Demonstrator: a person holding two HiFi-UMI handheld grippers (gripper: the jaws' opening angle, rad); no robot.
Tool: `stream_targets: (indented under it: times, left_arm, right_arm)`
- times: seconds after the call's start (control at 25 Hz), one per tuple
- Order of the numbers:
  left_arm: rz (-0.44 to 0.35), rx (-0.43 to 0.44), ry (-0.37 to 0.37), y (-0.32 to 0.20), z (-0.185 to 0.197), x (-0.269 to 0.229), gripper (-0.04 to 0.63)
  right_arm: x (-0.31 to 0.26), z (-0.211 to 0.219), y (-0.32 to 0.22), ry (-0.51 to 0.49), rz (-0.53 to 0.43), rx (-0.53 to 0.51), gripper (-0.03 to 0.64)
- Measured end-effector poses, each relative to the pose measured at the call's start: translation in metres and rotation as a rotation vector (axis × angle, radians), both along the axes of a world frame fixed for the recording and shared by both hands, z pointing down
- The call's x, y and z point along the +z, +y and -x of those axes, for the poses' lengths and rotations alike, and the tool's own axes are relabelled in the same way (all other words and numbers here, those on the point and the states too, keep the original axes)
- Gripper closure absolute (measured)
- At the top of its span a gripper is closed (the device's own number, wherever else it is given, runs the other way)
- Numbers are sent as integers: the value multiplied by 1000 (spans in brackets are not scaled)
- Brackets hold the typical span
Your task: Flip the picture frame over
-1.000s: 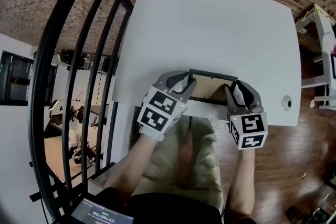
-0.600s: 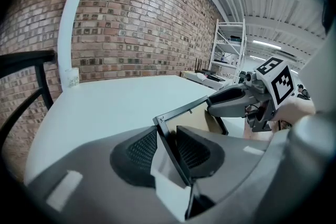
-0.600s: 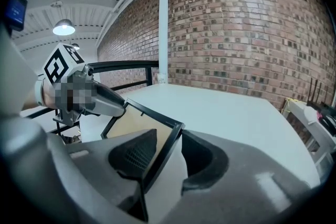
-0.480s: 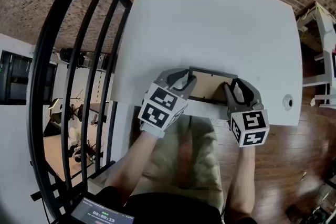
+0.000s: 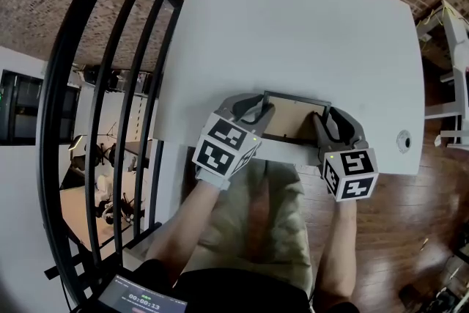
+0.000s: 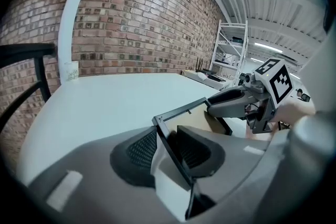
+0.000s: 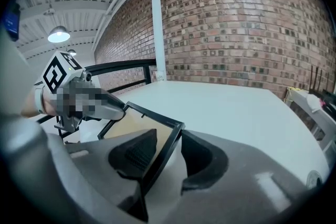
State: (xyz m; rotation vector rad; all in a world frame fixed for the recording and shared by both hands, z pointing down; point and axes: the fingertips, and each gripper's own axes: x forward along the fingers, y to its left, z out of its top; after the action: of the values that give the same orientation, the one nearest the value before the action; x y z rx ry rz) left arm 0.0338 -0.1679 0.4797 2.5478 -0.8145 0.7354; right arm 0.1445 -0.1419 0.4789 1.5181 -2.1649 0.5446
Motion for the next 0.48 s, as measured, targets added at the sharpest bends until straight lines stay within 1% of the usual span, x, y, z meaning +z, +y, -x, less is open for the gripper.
stream_targets:
  times: [0.48]
  left_arm:
    - [34,-5,-21,-2,1,17,463]
  right_arm:
    - [17,0,-3,-22,65,7,485]
